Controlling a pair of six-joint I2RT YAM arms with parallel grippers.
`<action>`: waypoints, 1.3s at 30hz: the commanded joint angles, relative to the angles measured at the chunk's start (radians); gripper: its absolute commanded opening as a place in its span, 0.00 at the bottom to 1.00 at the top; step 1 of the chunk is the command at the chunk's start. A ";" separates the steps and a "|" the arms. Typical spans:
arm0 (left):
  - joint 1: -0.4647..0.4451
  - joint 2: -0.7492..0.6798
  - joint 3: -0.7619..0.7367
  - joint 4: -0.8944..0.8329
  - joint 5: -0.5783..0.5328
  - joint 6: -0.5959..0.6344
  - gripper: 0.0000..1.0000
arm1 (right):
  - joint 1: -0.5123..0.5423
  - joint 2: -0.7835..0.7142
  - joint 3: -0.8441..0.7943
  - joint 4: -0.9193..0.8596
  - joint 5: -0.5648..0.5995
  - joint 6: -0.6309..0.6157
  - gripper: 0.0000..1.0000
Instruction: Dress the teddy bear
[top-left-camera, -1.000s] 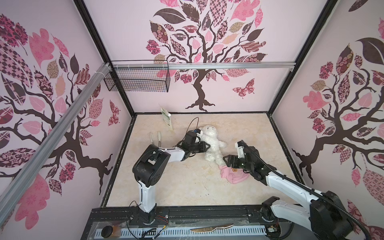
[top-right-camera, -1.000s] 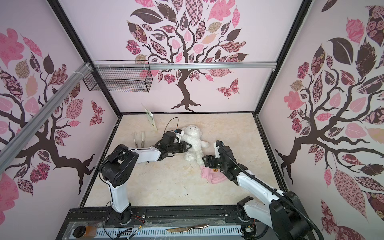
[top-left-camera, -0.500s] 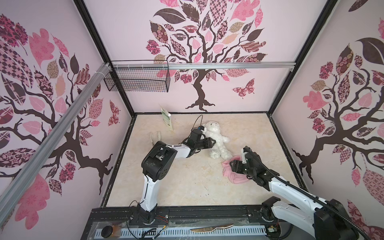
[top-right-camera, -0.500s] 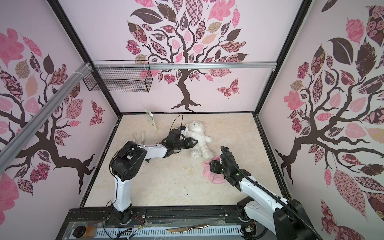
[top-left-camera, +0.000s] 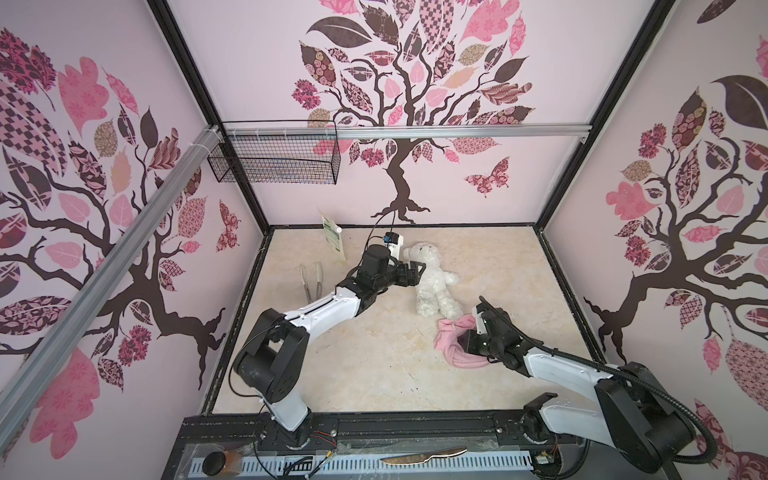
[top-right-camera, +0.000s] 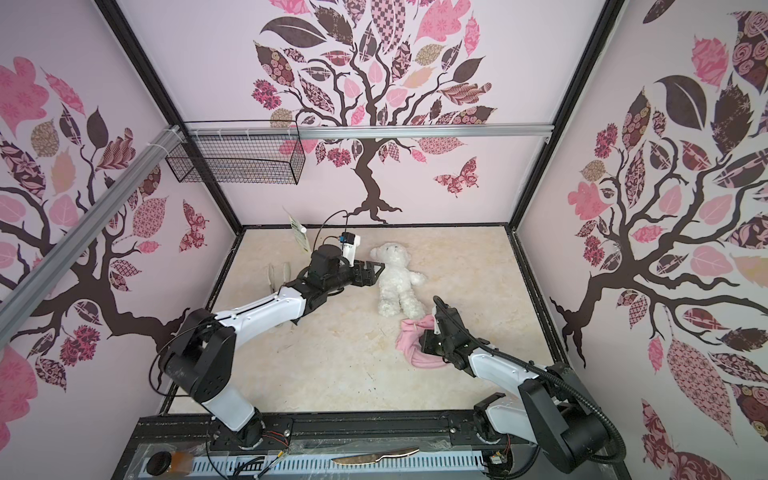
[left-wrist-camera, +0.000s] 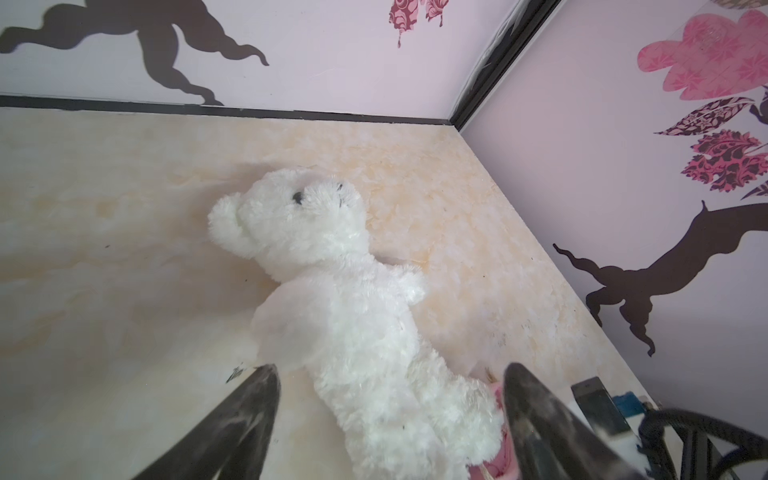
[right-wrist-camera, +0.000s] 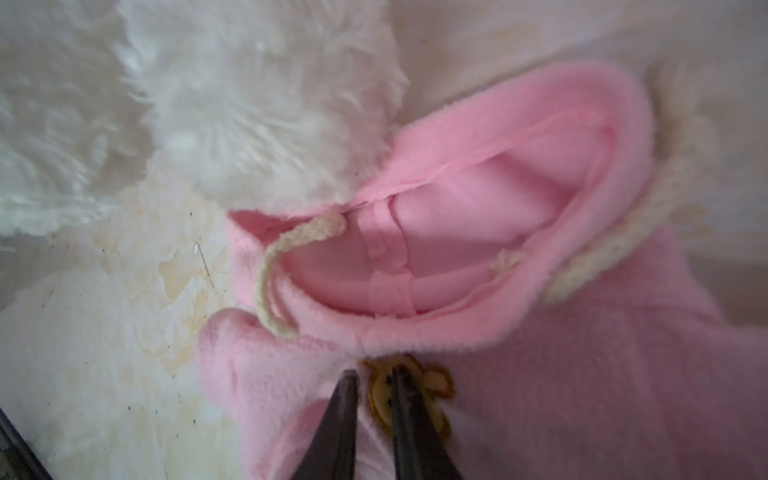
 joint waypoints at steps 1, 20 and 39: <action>0.008 -0.128 -0.153 -0.057 -0.060 0.004 0.87 | 0.052 -0.008 -0.026 0.013 -0.090 0.044 0.09; 0.110 -1.021 -0.651 -0.433 -0.093 -0.143 0.79 | 0.473 0.542 0.503 0.212 -0.249 -0.072 0.10; -0.183 -0.365 -0.617 -0.026 0.094 -0.123 0.47 | 0.380 0.085 0.105 -0.027 -0.153 -0.032 0.22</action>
